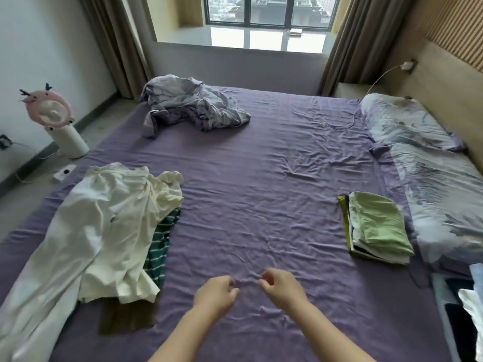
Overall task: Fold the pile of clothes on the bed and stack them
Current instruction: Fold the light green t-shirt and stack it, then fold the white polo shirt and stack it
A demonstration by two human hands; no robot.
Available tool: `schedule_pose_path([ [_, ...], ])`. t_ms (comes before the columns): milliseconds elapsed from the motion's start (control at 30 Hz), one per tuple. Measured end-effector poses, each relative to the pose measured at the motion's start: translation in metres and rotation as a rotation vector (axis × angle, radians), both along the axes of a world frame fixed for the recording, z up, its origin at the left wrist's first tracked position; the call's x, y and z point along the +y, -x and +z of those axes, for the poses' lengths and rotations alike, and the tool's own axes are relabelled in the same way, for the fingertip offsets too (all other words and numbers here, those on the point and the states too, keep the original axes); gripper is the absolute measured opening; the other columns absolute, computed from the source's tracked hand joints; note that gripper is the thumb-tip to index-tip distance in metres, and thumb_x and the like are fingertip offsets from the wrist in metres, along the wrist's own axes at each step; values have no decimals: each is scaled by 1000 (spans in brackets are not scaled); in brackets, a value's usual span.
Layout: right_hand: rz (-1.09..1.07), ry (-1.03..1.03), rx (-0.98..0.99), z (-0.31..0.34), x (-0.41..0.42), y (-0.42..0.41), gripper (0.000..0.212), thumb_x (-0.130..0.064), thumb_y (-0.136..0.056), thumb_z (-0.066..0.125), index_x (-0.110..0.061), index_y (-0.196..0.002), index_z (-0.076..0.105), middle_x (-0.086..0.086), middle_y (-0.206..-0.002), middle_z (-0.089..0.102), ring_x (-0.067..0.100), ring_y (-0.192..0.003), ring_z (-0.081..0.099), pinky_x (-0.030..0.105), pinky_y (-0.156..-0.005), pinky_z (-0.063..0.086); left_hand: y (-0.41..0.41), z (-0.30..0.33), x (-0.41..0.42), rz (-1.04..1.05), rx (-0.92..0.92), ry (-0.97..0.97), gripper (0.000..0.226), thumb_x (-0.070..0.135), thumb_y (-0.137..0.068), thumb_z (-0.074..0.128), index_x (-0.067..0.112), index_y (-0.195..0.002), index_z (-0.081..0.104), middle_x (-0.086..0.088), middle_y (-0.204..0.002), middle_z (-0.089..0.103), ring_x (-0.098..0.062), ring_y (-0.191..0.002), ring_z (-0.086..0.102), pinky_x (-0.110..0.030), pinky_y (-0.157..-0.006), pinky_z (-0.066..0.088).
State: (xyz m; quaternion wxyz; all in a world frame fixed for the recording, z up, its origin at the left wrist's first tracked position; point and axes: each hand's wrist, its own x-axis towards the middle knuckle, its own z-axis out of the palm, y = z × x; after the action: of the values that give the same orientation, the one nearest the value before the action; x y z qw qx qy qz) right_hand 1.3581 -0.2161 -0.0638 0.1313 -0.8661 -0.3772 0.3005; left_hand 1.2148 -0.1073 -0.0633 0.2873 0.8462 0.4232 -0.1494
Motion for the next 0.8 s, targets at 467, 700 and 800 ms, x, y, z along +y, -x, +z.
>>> schedule_pose_path([
  [467, 223, -16, 87, 55, 118, 181, 30, -36, -89, 53, -23, -114, 64, -7, -107, 66, 14, -97, 62, 26, -78, 48, 230, 53, 85, 352, -30, -6, 28, 41, -91, 51, 27, -108, 67, 4, -116, 66, -17, -109, 60, -28, -84, 48],
  [700, 264, -51, 97, 59, 175, 173, 19, -33, -90, 53, -22, -98, 66, -8, -93, 64, 10, -83, 59, 25, -67, 45, 226, 59, 132, 403, 0, 2, 31, 42, -93, 48, 26, -114, 63, 1, -122, 63, -19, -113, 58, -28, -90, 46],
  [800, 287, -12, 110, 49, 201, 158, 20, -32, -90, 51, -18, -89, 66, -5, -89, 65, 12, -79, 58, 25, -60, 40, 214, 56, 156, 436, 8, 14, 30, 41, -93, 47, 26, -115, 62, 2, -123, 62, -19, -114, 57, -28, -90, 45],
])
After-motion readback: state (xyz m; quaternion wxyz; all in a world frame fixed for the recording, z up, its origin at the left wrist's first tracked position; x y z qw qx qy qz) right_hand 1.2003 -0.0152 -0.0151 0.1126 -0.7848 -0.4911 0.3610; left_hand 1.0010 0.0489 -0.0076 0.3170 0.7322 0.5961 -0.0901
